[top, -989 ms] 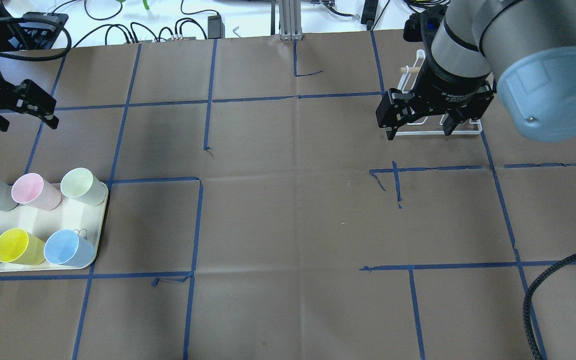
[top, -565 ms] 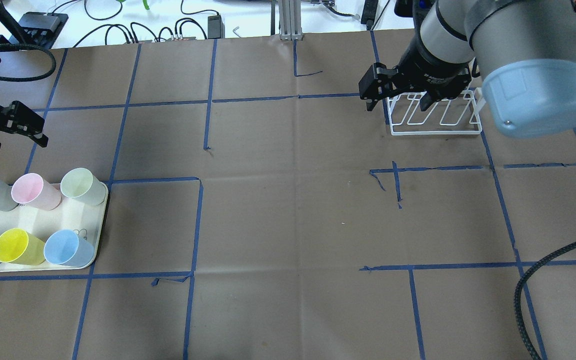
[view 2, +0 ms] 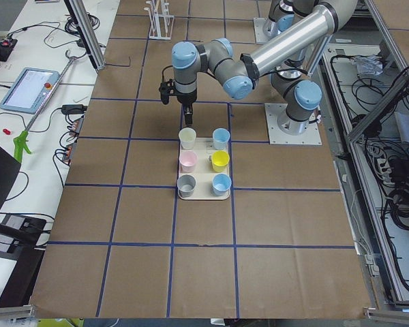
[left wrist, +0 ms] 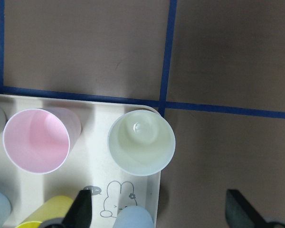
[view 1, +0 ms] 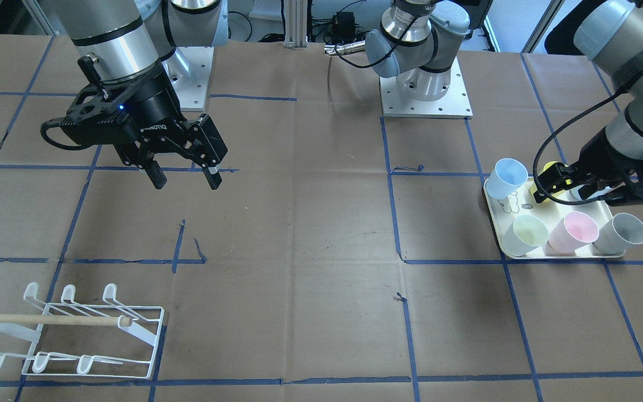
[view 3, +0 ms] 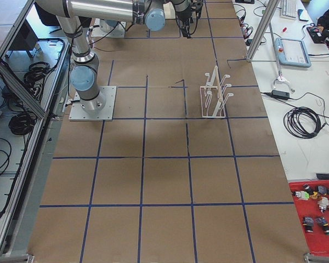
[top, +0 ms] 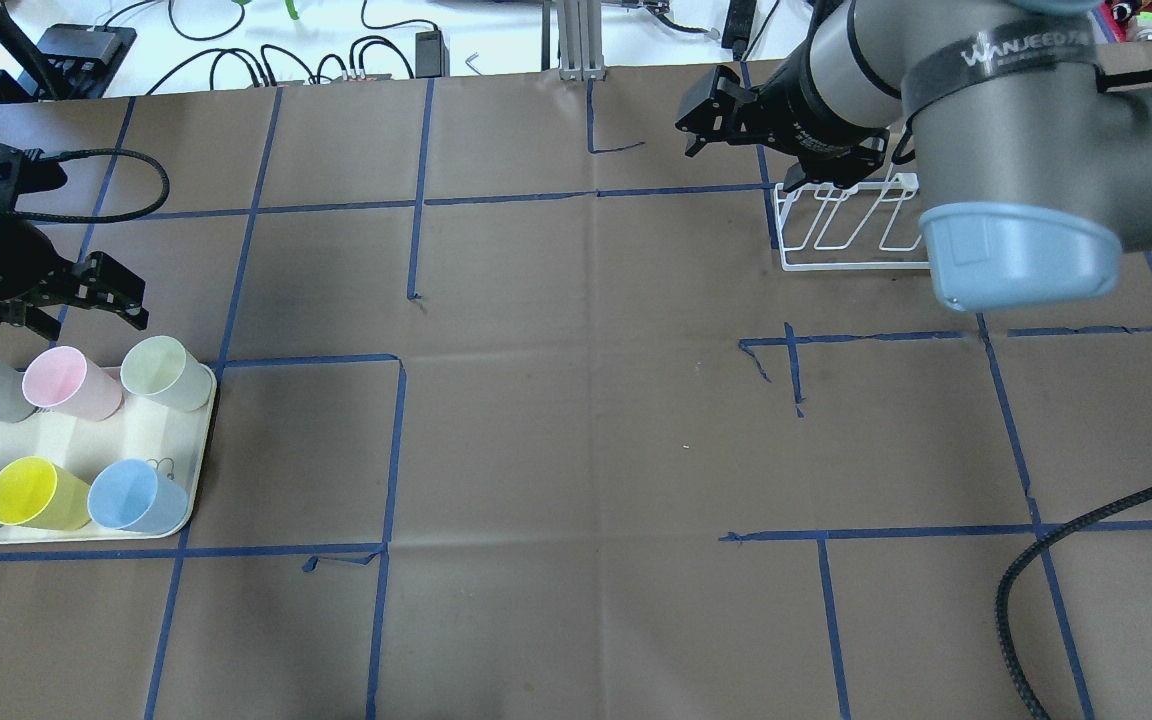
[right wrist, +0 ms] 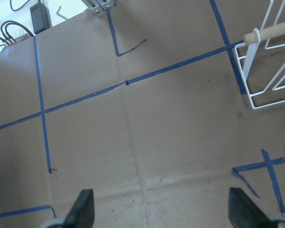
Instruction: Transfer IKEA cup to right arm and place on rack
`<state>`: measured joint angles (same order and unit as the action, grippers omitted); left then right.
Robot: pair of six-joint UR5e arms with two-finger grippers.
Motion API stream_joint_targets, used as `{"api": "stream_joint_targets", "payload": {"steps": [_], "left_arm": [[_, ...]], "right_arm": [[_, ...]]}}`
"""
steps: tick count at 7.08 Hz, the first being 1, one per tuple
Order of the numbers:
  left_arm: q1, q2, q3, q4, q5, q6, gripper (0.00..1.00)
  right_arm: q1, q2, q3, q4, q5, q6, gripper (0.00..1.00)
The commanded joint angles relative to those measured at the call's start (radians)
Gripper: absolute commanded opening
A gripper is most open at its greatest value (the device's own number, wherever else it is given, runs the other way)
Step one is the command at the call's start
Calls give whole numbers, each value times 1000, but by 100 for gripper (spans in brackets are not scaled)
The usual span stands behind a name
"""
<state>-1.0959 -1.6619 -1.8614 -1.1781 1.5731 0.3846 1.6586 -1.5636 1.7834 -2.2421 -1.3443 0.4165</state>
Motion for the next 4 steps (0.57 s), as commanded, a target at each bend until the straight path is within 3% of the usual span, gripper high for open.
{"api": "stream_joint_targets", "payload": {"steps": [1,2,3,4], "left_arm": [[-47,-51,-48,98,2,-29,100],[-48,-96,-51,150,2,-15,99],[-48,-108,-54,165,4,47,99],[-47,-111,-79,167,4,66,99]], "right_arm": [[39,-3,112,-292,14,72,100],[43,0,152,-407,51,187,100],[43,1,166,-441,62,224,100],[43,13,210,-634,155,460,100]]}}
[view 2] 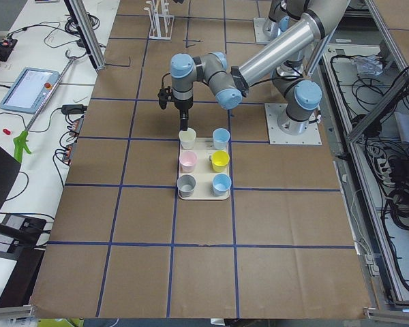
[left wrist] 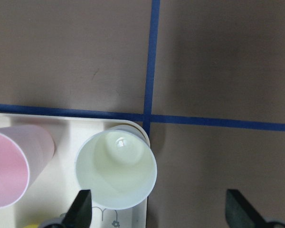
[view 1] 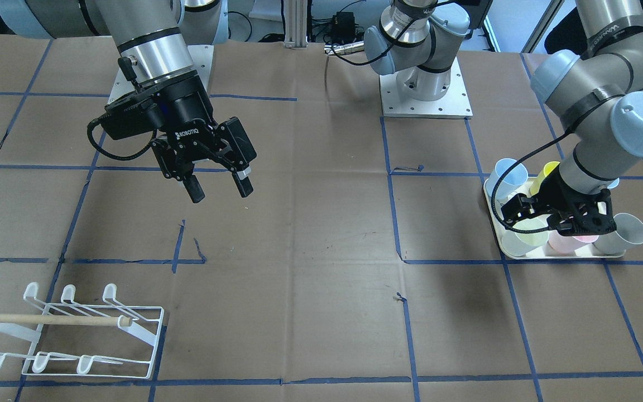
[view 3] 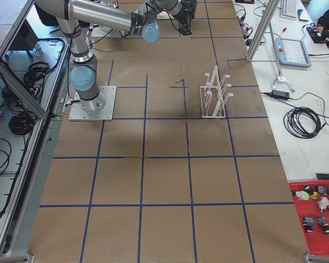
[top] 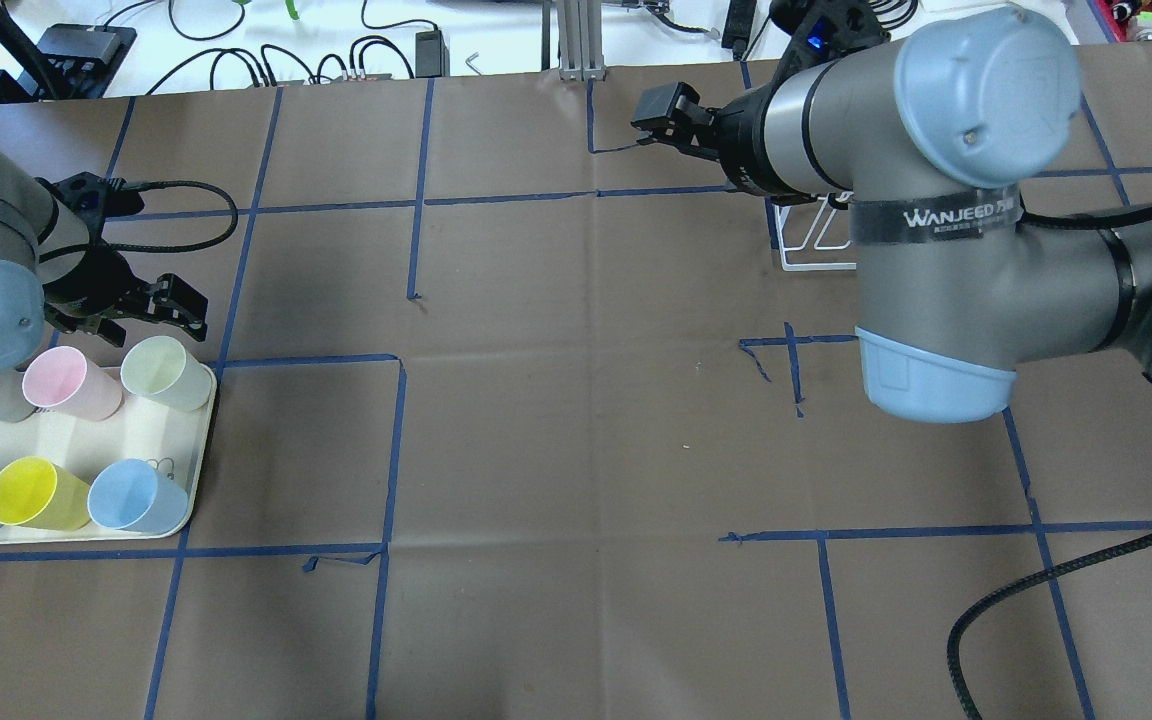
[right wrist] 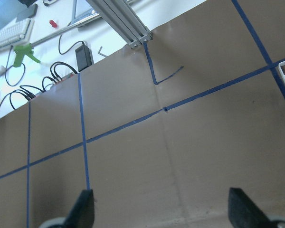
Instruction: Transfer IKEA cup to right arm and place on rack
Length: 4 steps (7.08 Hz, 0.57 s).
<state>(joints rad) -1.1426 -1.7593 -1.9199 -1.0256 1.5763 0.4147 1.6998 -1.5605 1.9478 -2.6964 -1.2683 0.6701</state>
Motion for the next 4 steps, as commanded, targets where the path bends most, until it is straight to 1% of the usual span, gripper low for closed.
{"api": "stream_joint_targets", "payload": {"steps": [1,2,3,4], "left_arm": [[0,-17,-51,31,1,38,99],[3,-19,-77,36,2,39,99],[4,-25,-82,36,10,41,99],[4,-32,-82,42,28,38,99]], "right_arm": [[1,10,57,-234,82,324,100],[1,10,62,-296,82,389,100],[1,11,68,-371,82,428,100],[1,22,100,-437,82,445,100]]}}
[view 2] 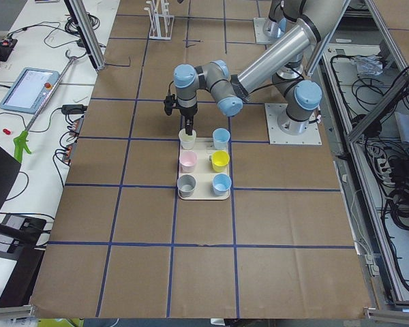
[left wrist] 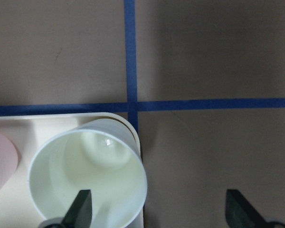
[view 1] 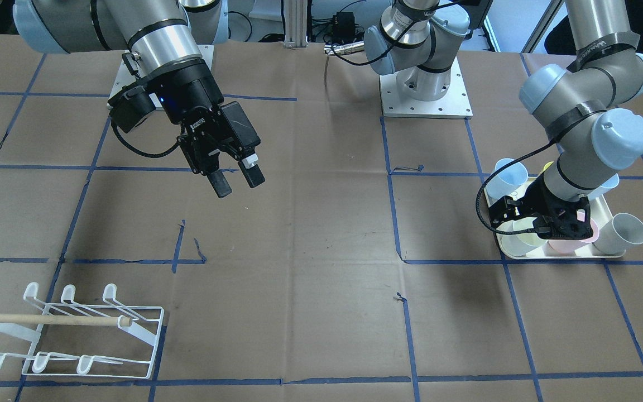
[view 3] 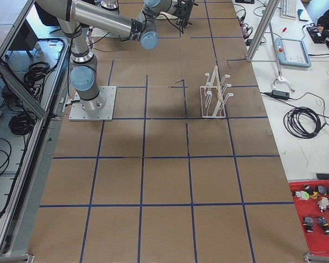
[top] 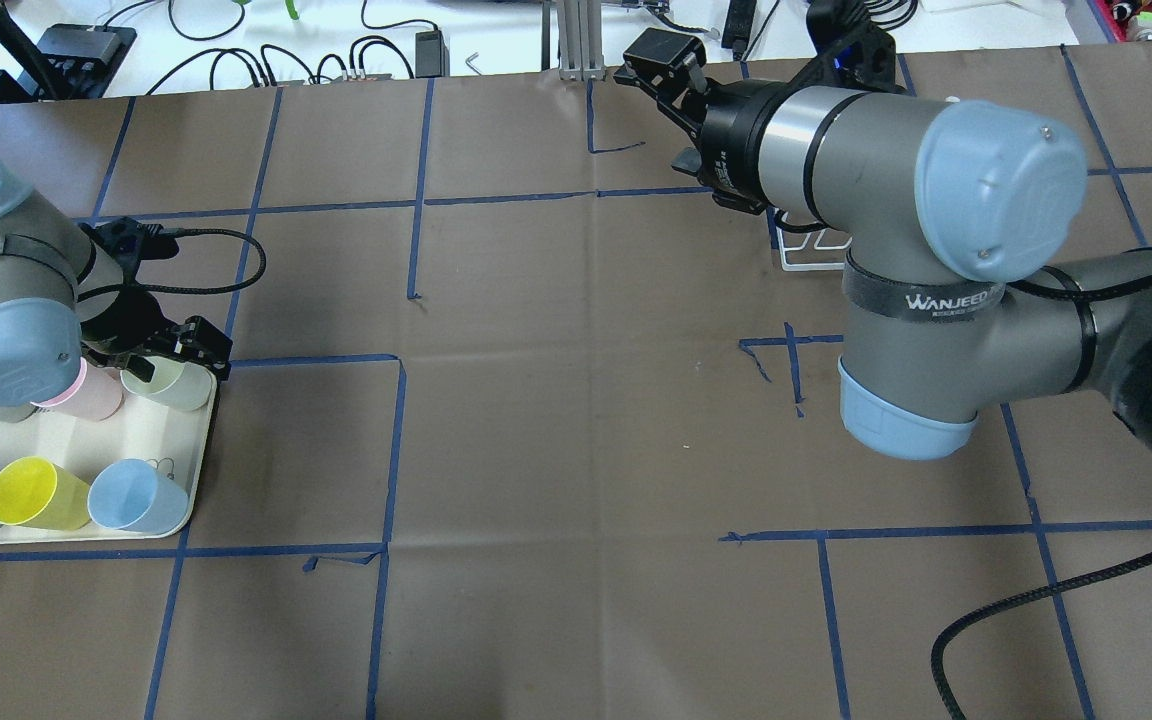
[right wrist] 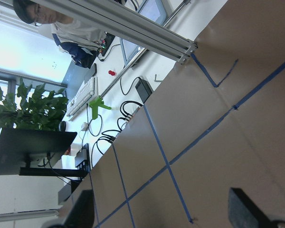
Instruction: Transfer IKEA cup to right arm and place on rack
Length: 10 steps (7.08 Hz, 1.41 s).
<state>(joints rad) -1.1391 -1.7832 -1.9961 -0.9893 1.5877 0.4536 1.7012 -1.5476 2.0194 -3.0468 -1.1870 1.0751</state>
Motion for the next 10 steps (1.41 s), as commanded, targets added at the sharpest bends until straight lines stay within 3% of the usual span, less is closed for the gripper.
{"api": "stream_joint_targets", "payload": {"steps": [1,2,4,6,7,9,10], "left_arm": [[5,-12,-6,21,18,-1,99],[7,-12,-6,37,20,-10,90],[7,-15,8,37,35,-35,36],[7,-16,11,37,32,-35,5],[7,-16,14,38,31,-35,0],[7,13,81,11,38,-36,0],[6,28,133,-70,44,-36,0]], "right_arm": [[0,36,59,-181,1,61,100],[0,76,68,-269,21,113,100],[0,92,71,-314,30,166,100],[0,116,70,-317,109,169,100],[2,124,71,-319,116,198,100],[6,124,76,-335,112,340,100],[17,124,122,-416,60,350,100]]}}
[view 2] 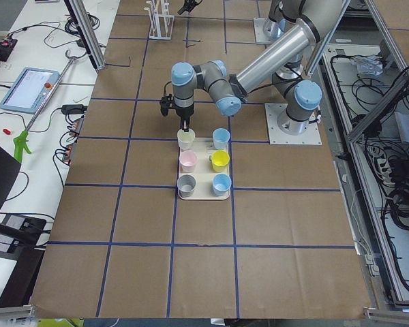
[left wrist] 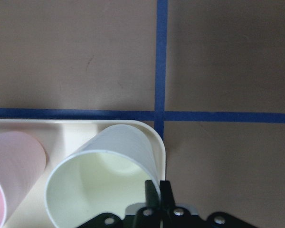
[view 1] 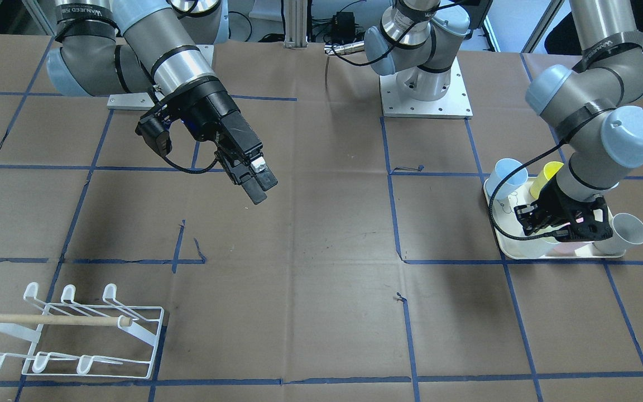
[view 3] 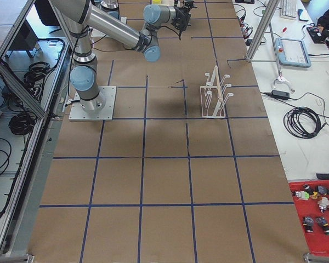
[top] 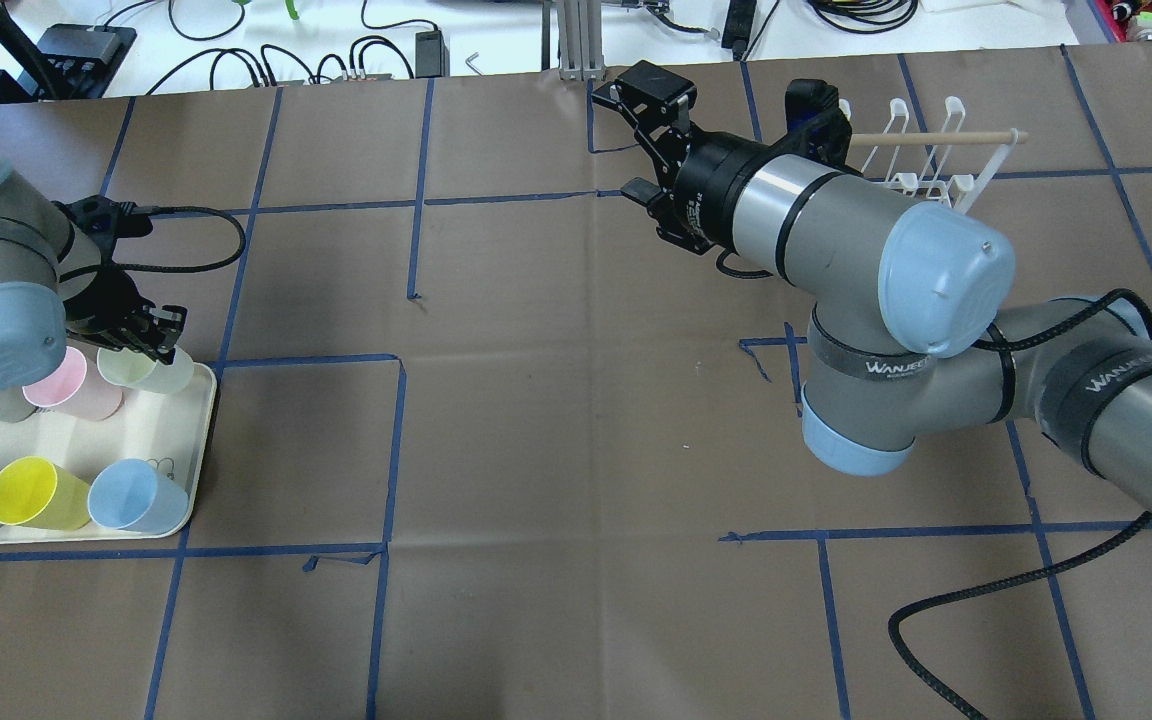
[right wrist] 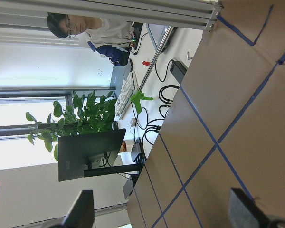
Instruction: Transfer IKEA cup to right arm and place on rack
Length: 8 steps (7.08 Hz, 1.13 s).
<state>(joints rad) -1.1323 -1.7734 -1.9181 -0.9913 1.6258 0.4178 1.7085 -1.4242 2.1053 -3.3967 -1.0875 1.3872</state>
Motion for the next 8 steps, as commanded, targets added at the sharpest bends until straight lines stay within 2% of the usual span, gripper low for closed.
{"api": "stream_joint_targets", "payload": {"steps": [1,4,5,7,8], "left_arm": [[-1,40,120,-169,6,-1,0],[-10,11,392,-441,-10,4,0],[-17,5,412,-443,-30,16,0],[-20,-23,415,-393,-196,24,0],[-20,-26,406,-310,-307,77,0]], "right_arm": [[16,1,63,-154,-95,38,100],[16,-7,61,-184,-98,26,100],[16,-9,61,-184,-98,26,100],[16,-1,61,-182,-98,26,100],[16,-1,61,-181,-98,26,100]]}}
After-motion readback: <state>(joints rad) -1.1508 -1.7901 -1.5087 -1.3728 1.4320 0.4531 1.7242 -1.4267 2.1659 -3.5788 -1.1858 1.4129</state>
